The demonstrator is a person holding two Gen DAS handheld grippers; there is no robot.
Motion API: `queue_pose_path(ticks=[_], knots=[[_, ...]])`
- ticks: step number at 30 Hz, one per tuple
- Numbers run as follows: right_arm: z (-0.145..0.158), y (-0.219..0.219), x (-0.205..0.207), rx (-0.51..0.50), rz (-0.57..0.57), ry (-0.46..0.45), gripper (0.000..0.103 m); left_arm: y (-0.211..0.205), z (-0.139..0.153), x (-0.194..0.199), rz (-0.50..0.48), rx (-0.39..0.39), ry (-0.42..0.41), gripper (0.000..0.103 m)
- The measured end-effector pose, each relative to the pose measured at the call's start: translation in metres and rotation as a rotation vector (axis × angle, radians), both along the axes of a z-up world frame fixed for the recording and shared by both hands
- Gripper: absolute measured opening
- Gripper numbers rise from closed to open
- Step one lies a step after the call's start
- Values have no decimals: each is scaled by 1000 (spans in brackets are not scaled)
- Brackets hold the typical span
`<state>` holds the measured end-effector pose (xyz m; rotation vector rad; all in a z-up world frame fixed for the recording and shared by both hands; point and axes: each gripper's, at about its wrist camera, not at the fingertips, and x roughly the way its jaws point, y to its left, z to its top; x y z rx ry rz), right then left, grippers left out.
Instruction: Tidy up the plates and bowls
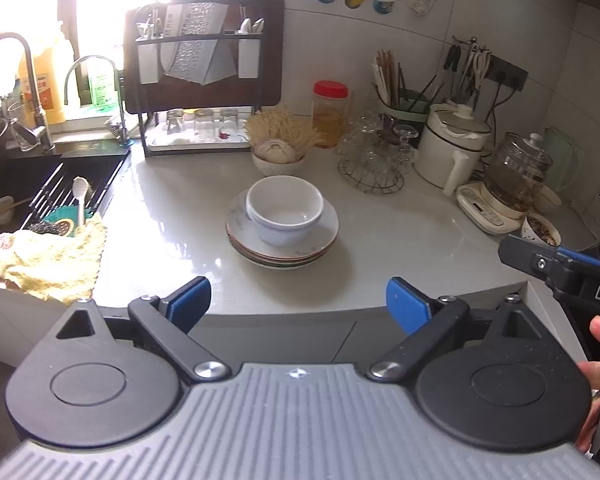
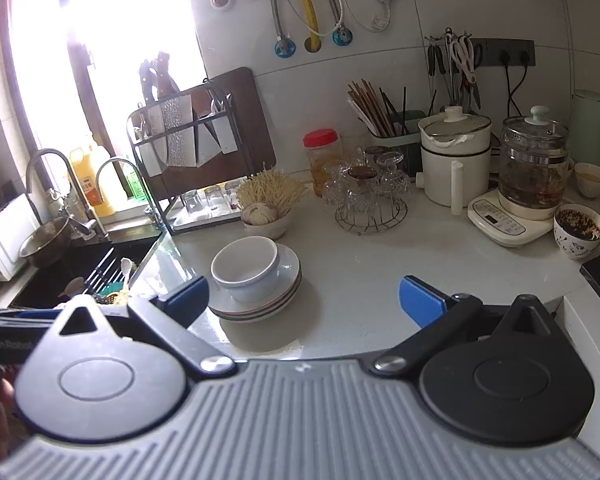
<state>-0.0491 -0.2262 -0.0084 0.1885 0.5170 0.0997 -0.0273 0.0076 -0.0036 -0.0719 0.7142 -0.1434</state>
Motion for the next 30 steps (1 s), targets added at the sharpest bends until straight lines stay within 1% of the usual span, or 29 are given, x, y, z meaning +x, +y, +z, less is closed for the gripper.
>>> queue_pose_path(ticks=[6,15,17,20,23,30], knots=[[-2,0,-4,20,13,12,103,3,-1,-2,20,-5,16,100],[-2,5,-8,24,50,29,103,1,2,-7,36,5,3,100],[-1,4,-10,24,53,30,103,0,2,-7,29,16,20,100],[-2,3,-11,41,64,38,103,2,5,-10,47,14,15,100],[-3,5,-13,29,69,39,103,4,6,-11,69,27,9,101],[-5,11,-8,-8,97,56,103,7,-1,-12,114,10,23,101]])
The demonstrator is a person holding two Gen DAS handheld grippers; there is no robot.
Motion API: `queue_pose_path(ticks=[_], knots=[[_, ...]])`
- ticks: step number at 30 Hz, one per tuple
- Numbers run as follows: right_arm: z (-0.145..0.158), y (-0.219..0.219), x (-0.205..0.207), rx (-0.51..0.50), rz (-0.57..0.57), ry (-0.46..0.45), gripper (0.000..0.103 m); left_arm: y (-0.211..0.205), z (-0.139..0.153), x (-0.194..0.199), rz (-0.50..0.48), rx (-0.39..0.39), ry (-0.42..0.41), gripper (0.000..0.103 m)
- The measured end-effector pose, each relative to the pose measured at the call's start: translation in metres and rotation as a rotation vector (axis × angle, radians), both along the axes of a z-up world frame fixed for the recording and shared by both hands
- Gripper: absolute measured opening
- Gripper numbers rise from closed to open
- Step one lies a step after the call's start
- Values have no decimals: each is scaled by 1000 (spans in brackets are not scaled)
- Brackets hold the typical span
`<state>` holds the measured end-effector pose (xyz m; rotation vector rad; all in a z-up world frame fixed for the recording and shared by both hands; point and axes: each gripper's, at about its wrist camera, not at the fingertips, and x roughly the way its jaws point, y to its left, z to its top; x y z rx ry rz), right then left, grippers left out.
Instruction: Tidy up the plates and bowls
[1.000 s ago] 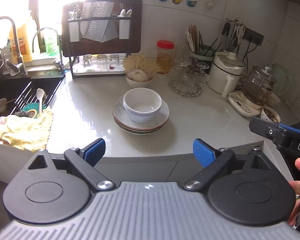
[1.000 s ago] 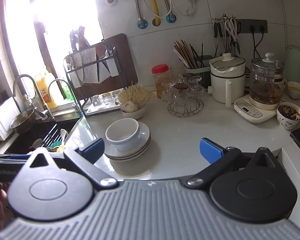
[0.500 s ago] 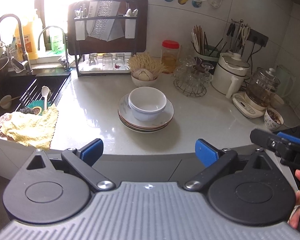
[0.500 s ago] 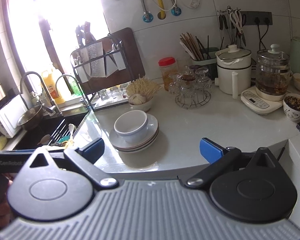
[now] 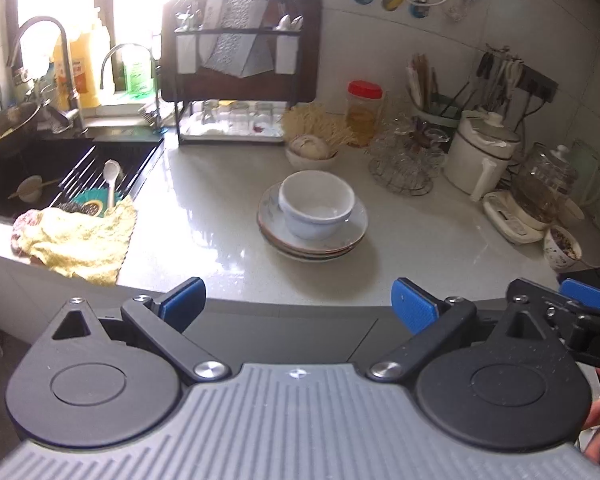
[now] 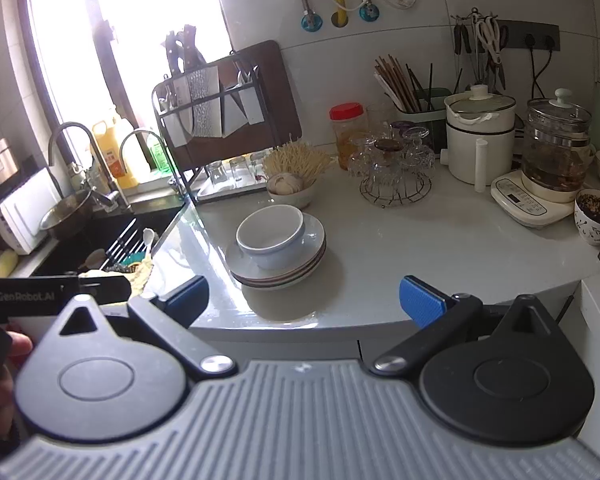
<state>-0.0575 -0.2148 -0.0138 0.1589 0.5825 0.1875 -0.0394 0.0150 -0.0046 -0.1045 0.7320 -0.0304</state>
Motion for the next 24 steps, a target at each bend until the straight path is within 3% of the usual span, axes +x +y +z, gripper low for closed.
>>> queue_pose_path(ticks=[20,24], knots=[[0,-2,14,-13,5,2,103,-3,-7,9,7,-17,18,101],[1,-2,14,-23,-7,4,103,-5,-5,8,2,21,4,101]])
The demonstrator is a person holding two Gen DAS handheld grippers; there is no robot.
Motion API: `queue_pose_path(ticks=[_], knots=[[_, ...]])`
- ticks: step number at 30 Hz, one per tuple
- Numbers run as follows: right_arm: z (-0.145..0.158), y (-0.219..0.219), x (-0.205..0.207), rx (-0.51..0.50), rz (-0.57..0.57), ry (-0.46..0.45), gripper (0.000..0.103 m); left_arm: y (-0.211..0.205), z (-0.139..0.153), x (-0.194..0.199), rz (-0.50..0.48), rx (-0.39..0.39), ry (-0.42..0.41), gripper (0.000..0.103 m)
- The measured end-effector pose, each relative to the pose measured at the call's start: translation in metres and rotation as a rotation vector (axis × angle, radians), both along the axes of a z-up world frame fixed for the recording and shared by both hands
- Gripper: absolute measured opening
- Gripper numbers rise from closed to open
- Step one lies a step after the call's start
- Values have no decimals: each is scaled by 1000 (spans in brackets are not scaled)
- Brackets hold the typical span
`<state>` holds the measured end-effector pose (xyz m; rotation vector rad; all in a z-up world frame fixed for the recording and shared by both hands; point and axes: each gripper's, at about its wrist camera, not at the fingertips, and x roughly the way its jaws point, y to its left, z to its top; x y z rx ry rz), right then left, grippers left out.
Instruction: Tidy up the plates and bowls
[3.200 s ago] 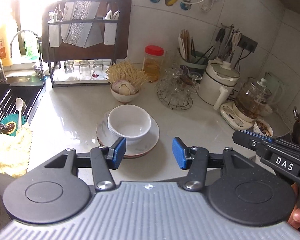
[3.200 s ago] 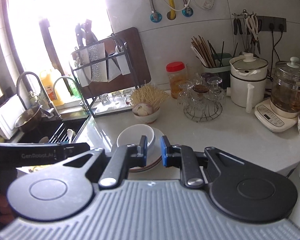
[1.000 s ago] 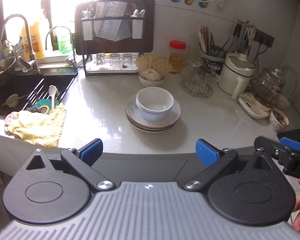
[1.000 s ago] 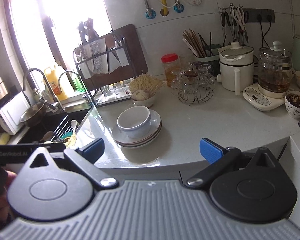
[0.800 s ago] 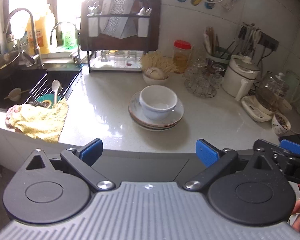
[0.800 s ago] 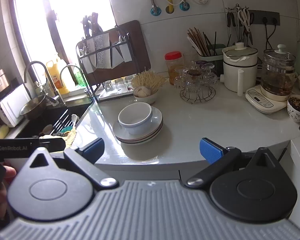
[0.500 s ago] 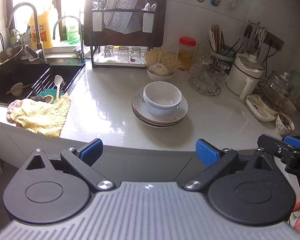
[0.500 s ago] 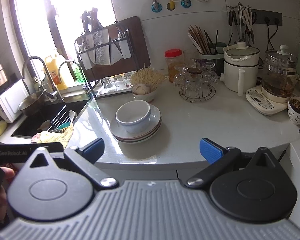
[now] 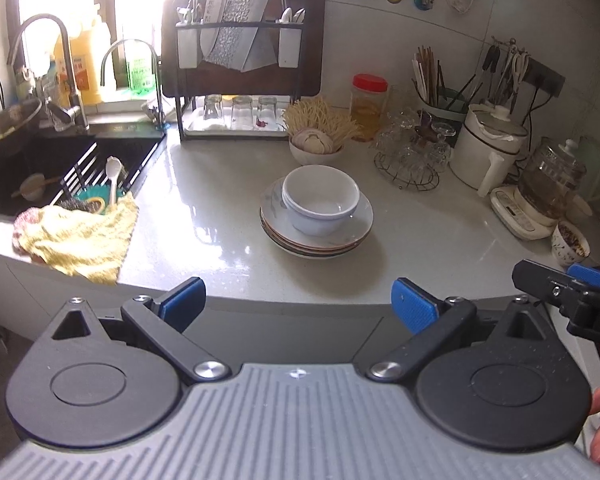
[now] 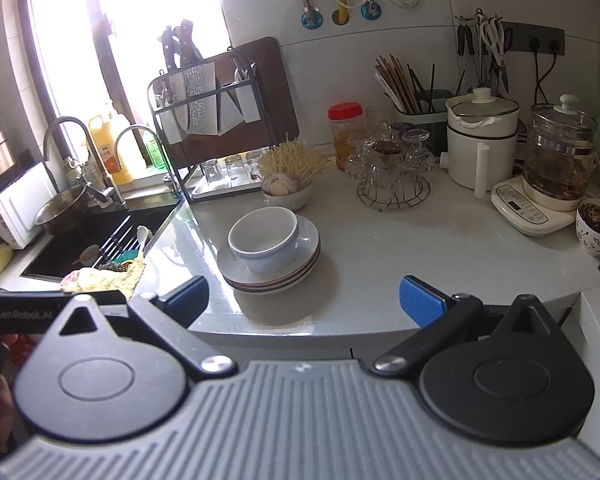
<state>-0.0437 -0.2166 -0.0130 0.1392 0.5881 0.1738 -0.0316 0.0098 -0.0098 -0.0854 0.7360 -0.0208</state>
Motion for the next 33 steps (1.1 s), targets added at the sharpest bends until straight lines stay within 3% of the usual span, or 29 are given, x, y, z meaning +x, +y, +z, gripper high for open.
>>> queue_pose_path(ticks=[22,33], knots=[[-5,4,-8,5,-19,-13,103,6,-5,-11,-5,4,26,101],[-11,8,-10,-18,-35,-6,103,14,-17,-8,-21,-40,41,101]])
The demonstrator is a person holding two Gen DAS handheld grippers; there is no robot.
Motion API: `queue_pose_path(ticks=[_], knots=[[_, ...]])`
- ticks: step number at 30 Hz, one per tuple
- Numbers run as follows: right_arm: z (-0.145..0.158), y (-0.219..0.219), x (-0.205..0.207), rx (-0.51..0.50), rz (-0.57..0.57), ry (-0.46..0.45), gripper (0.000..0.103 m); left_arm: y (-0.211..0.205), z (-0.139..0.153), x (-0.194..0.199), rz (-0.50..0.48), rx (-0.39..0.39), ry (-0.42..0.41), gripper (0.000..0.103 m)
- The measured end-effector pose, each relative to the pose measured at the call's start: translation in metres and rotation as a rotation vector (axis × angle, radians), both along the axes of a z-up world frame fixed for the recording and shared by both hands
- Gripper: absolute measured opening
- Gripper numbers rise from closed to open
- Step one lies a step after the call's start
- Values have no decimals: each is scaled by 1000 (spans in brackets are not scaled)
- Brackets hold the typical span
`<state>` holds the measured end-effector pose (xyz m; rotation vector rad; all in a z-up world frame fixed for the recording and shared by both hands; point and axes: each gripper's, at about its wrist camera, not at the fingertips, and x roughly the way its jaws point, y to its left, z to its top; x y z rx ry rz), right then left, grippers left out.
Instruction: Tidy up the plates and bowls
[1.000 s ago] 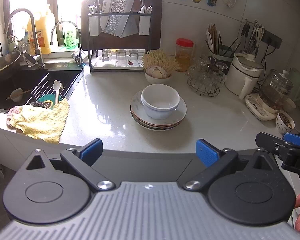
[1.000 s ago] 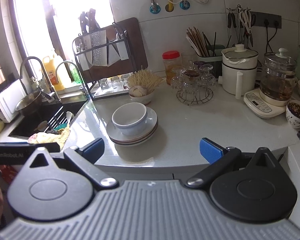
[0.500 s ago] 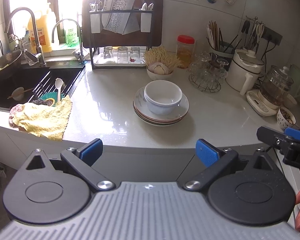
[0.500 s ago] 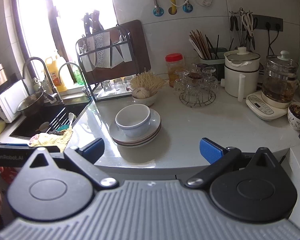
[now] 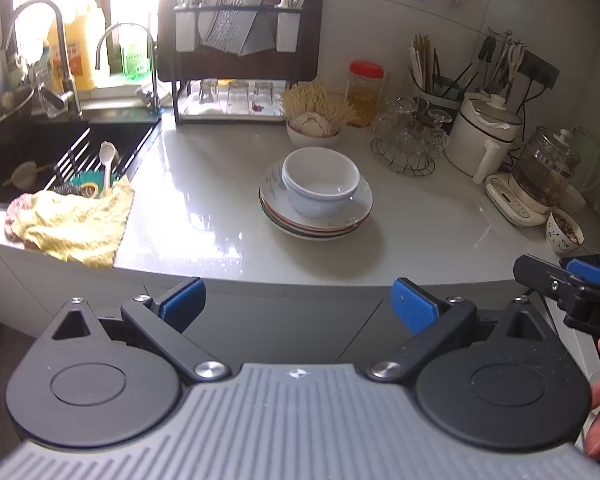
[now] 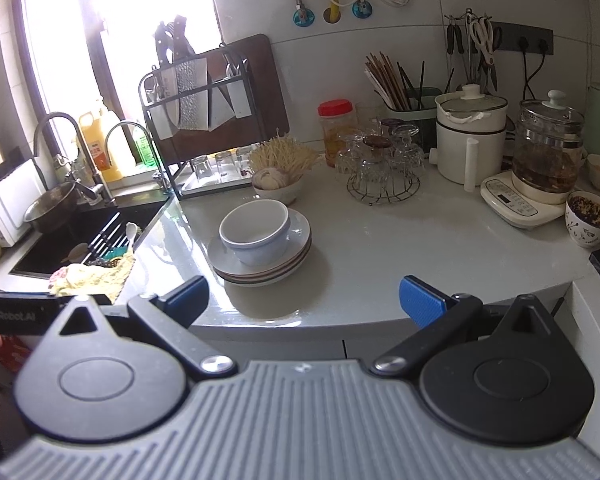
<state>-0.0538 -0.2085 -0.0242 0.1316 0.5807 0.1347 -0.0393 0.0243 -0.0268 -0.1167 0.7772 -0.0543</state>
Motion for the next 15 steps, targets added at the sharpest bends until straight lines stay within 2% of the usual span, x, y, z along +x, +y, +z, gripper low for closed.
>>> queue_pose_path(ticks=[8,15], knots=[[-3,0,0,1,-6,12,103,7,0,5,-8,-17,9,101],[-4,-1,1,4,-7,20,103,-3,-6,5,-39,-15,31,101]])
